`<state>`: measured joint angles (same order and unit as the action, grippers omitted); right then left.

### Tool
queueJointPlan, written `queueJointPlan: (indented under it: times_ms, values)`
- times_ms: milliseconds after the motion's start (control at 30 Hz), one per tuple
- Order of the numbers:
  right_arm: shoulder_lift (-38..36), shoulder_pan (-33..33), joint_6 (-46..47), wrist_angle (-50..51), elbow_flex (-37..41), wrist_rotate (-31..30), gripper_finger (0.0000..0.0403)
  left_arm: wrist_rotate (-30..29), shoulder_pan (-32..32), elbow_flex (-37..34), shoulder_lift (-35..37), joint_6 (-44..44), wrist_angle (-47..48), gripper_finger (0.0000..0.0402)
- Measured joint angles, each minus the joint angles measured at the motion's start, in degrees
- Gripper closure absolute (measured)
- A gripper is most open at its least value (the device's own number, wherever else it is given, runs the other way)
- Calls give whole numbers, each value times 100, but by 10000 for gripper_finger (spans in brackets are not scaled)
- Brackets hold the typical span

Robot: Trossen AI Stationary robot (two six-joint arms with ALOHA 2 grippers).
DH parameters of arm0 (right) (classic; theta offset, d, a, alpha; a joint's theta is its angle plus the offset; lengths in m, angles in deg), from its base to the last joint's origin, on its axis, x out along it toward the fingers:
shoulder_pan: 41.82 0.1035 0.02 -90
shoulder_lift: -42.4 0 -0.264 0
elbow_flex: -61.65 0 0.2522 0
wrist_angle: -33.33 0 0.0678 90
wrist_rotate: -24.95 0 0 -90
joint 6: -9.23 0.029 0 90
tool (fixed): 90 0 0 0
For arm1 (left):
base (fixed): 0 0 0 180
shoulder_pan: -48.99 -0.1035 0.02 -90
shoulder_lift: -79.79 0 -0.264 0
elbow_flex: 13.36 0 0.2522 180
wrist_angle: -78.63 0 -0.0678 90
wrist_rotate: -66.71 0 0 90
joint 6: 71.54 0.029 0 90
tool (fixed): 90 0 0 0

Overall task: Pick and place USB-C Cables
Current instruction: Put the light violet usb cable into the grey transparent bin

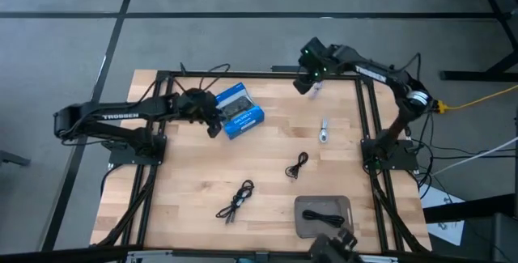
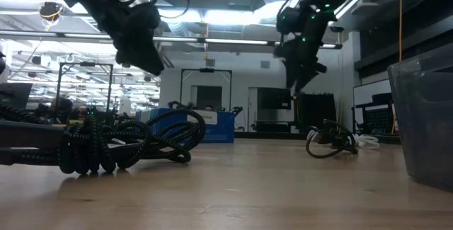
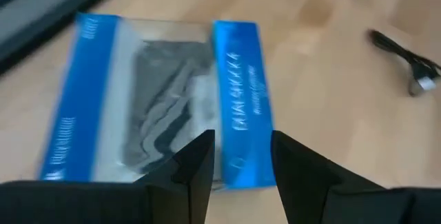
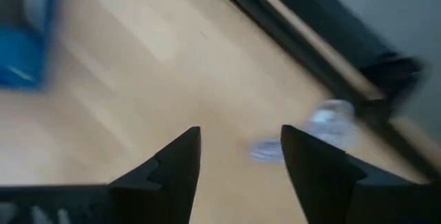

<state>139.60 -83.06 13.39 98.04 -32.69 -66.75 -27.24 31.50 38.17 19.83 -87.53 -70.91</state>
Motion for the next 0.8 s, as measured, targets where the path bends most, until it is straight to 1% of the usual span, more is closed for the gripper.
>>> queueJointPlan:
  times_ms: [67,167,267,333,367,467,533,633,800]
  values:
    - [246,-103,-1010,397,-328,-401,199,61,142,-34,-60,-4,-29,266]
    - [492,-220,-2401,646,-598,-845,199,53,352,-34,-93,-4,-59,266]
    - [666,-270,-3198,783,-634,-943,199,48,519,-34,-119,-4,-56,266]
    - [787,-264,-3542,872,-638,-975,199,13,600,-34,-117,0,-67,266]
    - [858,-262,-3677,1023,-640,-1089,199,-25,634,-34,-117,0,-61,266]
    - [1076,-260,-3656,1460,-638,-1489,199,-244,712,-34,-117,2,-62,266]
    - [1191,-269,-3409,1646,-638,-1441,199,-404,748,-34,-117,4,-58,266]
    - [1355,-264,-3164,1498,-638,-1235,199,-580,756,-34,-117,4,-51,266]
    - [1580,-261,-2962,1049,-638,-1220,199,-604,756,-34,-117,4,-47,266]
